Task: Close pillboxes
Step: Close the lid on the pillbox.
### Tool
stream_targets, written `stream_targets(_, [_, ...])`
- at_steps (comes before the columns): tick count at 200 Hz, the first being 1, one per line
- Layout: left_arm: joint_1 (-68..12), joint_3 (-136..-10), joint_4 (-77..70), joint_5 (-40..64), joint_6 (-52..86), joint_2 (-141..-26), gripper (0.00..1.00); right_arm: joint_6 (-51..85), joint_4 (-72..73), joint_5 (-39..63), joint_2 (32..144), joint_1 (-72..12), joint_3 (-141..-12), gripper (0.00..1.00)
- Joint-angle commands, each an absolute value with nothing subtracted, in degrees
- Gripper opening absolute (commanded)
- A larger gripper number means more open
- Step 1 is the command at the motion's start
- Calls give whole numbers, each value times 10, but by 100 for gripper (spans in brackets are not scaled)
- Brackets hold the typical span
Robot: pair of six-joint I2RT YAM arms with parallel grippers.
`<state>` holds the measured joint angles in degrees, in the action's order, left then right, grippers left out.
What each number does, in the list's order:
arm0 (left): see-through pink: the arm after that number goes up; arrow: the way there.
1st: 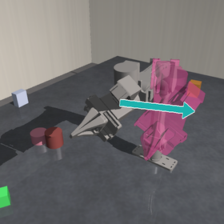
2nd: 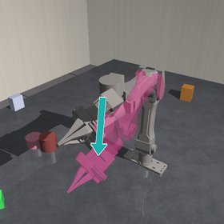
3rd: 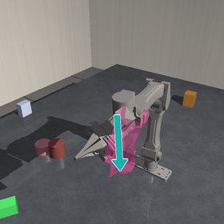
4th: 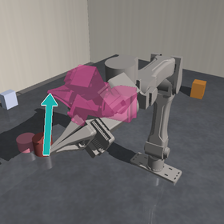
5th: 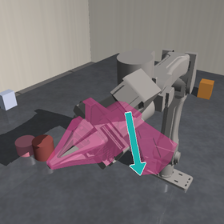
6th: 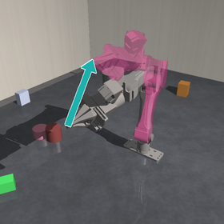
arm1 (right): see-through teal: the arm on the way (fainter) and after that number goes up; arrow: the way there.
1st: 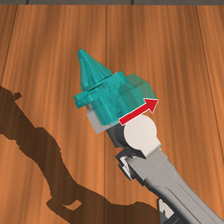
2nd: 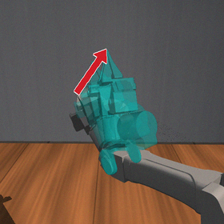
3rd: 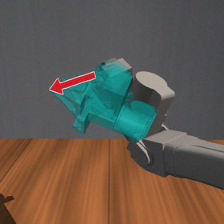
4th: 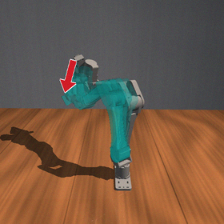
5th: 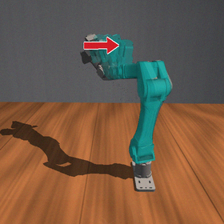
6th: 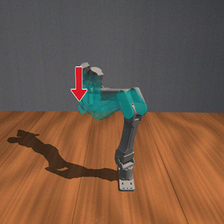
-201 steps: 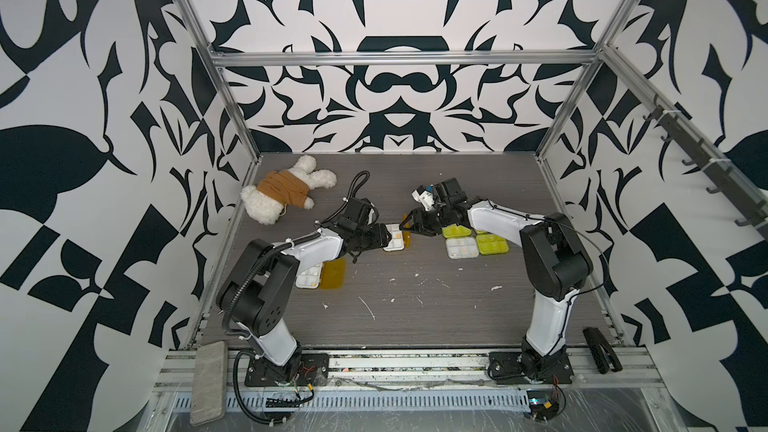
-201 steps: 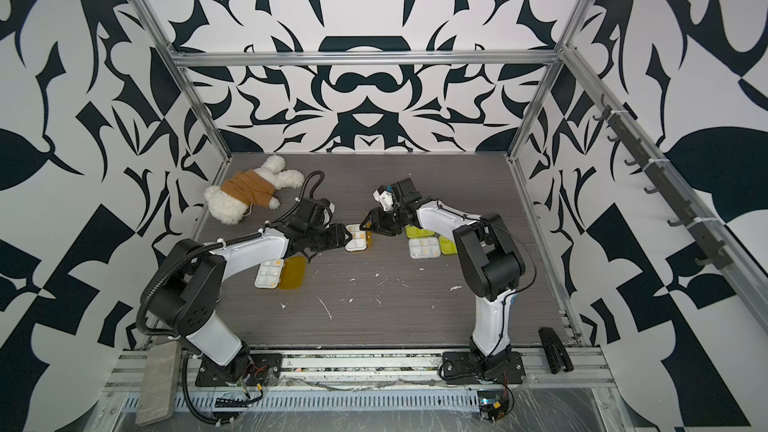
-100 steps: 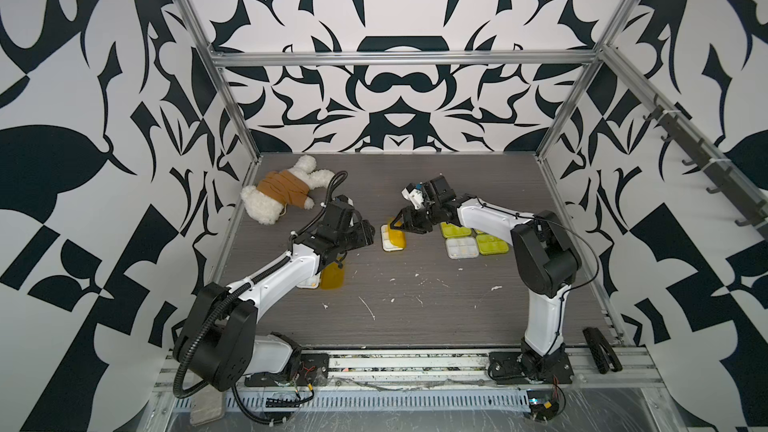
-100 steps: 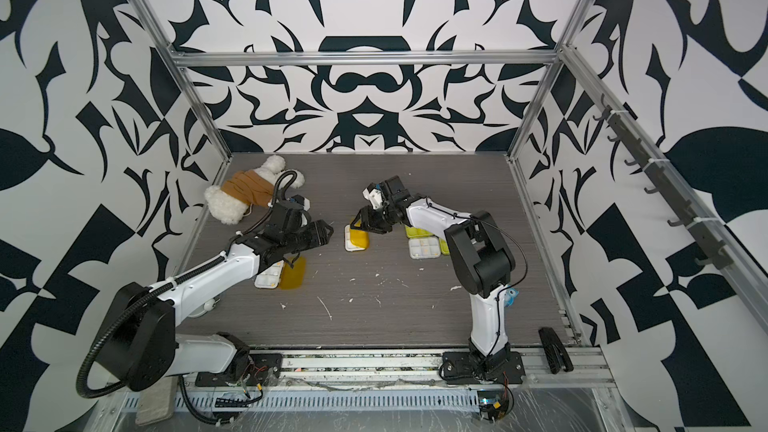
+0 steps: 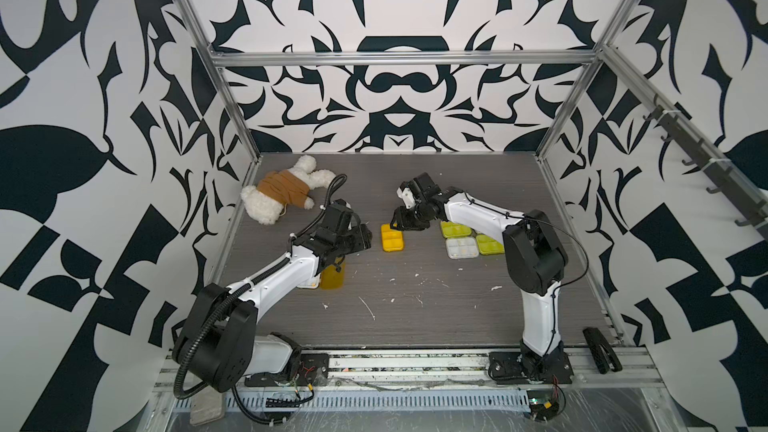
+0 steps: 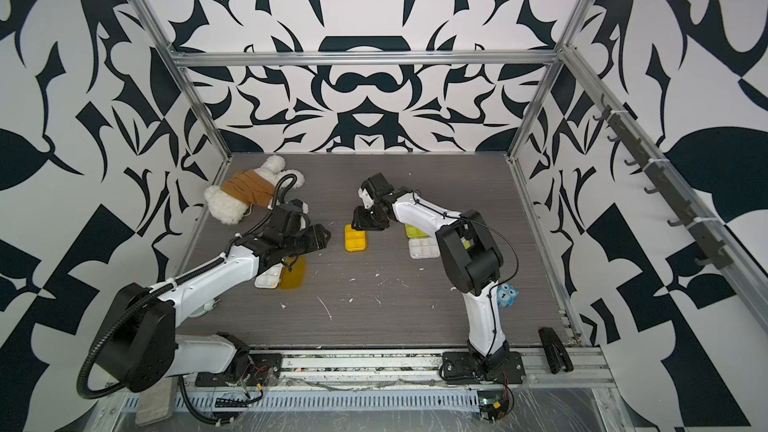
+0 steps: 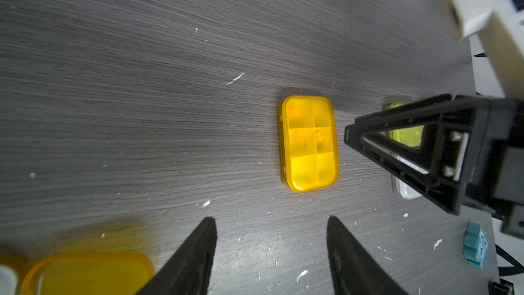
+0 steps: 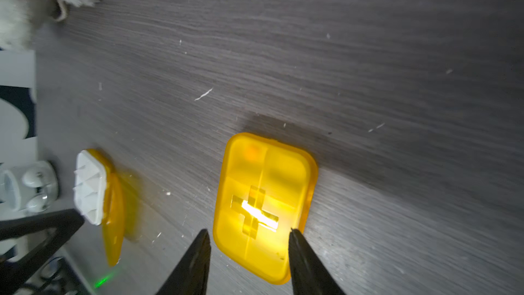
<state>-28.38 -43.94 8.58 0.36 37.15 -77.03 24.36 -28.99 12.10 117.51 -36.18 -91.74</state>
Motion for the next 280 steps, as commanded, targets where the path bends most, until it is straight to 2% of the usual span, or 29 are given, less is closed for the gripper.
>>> stream_targets(1, [-278, -427, 88, -2, 366, -757, 65, 173, -429, -80, 1209, -403, -998, 48])
stream_targets(100, [-265, -422, 88, 9, 366, -756, 65, 164, -429, -55, 1240, -442, -1026, 49])
stream_targets(208, [-260, -415, 90, 12, 363, -751, 65, 171, -426, -46, 1285, -443, -1036, 48])
stream_targets(280, [-246, -408, 101, 8, 358, -713, 65, 192, -402, -22, 1256, -461, -1060, 50])
